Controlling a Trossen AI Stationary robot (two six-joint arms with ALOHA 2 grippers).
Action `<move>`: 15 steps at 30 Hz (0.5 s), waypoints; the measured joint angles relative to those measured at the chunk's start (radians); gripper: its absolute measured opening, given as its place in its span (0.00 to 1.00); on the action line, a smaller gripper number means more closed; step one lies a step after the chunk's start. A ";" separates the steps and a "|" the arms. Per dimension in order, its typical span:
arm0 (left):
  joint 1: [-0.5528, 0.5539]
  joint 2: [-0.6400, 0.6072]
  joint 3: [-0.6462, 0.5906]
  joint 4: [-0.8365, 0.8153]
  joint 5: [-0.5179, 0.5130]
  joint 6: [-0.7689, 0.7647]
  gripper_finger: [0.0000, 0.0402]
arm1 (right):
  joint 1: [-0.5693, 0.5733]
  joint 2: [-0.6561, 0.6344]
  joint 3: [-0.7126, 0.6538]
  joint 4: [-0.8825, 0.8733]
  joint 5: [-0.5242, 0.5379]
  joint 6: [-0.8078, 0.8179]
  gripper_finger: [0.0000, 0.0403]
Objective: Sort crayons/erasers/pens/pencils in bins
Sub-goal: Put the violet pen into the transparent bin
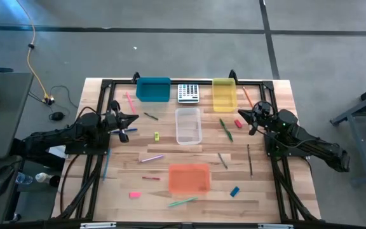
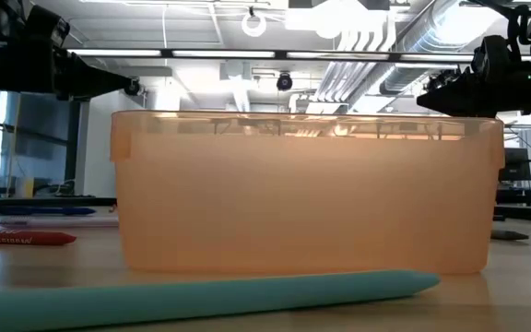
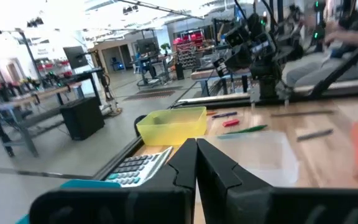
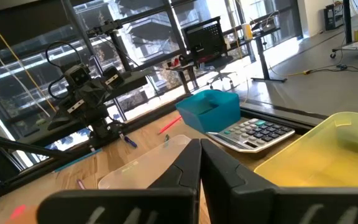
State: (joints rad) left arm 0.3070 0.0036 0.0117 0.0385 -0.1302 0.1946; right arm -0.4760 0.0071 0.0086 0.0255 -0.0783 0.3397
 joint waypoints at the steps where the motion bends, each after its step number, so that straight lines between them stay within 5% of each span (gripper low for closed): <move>1: 0.000 0.000 0.000 0.004 0.004 -0.029 0.00 | 0.000 0.000 0.000 0.000 0.000 0.000 0.00; 15: 0.000 0.000 0.000 0.130 0.028 -0.173 0.00 | 0.000 0.000 0.000 0.000 0.000 0.000 0.00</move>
State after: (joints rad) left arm 0.3073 0.0032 0.0120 0.1690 -0.1020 0.0213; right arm -0.4761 0.0071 0.0084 0.0257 -0.0781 0.3397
